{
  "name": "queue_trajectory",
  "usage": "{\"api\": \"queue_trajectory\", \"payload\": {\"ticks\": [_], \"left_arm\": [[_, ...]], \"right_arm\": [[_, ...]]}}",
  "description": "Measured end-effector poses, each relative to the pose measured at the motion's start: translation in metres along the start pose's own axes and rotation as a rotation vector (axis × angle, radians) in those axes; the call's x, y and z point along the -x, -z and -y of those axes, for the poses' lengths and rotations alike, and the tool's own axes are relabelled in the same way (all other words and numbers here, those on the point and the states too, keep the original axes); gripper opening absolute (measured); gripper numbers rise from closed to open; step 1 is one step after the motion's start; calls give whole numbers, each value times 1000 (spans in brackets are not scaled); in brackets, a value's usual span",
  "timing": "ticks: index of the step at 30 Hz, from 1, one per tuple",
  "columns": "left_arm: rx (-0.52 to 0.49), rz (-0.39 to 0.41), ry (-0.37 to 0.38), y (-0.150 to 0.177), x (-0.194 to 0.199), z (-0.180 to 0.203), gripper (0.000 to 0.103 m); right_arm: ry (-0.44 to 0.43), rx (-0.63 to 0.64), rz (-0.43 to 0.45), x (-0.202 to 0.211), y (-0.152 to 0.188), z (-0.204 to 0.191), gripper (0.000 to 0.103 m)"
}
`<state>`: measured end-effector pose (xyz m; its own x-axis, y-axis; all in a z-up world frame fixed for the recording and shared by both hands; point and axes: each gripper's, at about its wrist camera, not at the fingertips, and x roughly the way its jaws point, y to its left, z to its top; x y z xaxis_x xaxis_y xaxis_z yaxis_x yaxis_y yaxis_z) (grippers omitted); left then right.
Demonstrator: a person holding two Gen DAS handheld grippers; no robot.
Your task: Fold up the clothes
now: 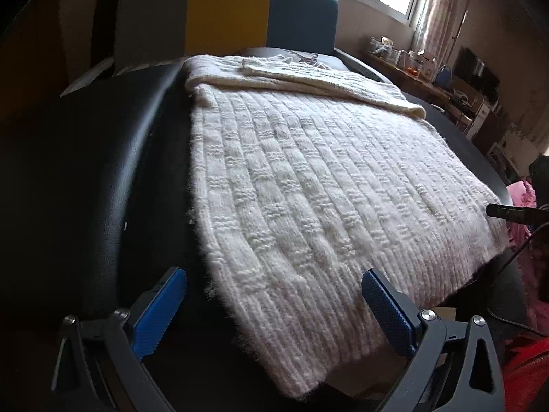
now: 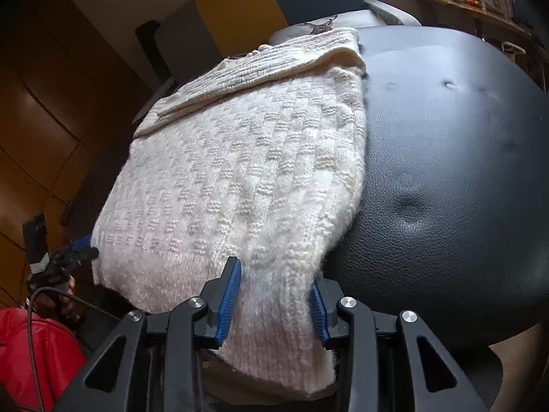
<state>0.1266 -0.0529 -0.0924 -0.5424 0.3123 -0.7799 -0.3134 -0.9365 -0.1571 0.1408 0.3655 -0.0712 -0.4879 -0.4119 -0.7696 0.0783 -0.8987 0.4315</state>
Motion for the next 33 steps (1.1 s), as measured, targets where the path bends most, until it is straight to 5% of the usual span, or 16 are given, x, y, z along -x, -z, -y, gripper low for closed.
{"api": "queue_trajectory", "payload": {"ticks": [1,3,9,16,27,33], "left_arm": [[0,4,2,-1,1,0,93],[2,10,2,-3,2,0,59],[13,-20,86,-12,-1,0,19],[203,-14,269,-26,23,-35,17],[283,44,475,-26,72,-45,16],[434,145,630,-24,119,-65,6]], "right_arm": [[-5,-14,2,1,0,2,34],[-2,-42,3,2,1,6,25],[44,7,-20,-3,-1,-8,12],[-148,-145,10,7,-5,8,10],[-552,-309,140,40,8,14,10],[-752,-391,264,68,25,8,10]]}}
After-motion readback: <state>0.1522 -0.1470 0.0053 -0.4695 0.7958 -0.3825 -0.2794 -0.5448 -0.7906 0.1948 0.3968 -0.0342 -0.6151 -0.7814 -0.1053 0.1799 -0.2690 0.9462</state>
